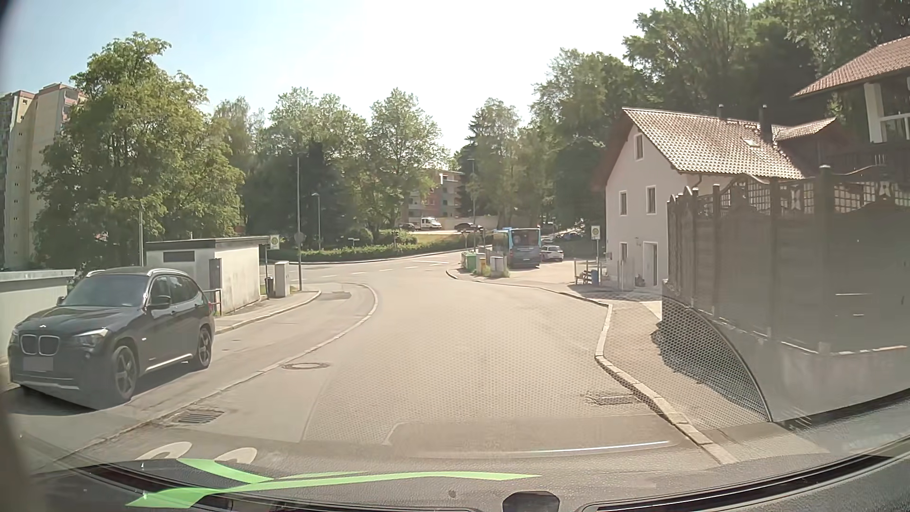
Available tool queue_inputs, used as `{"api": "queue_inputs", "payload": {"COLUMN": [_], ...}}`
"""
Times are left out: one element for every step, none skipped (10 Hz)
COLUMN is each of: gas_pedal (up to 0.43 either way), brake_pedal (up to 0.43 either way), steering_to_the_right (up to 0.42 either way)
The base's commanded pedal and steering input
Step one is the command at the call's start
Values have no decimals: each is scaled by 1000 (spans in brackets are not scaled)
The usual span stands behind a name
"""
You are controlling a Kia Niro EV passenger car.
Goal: Follow the waypoints while adhering to traffic rules and regulations
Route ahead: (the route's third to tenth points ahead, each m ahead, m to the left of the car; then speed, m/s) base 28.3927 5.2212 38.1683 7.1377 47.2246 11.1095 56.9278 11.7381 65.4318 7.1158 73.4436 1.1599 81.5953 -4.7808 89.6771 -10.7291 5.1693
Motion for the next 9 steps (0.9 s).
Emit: {"api": "queue_inputs", "payload": {"gas_pedal": [0,0,0,0,0,0,0,0,0], "brake_pedal": [134,134,134,128,128,128,128,122,116], "steering_to_the_right": [-6,-4,-4,-2,-1,-1,-1,-1,0]}}
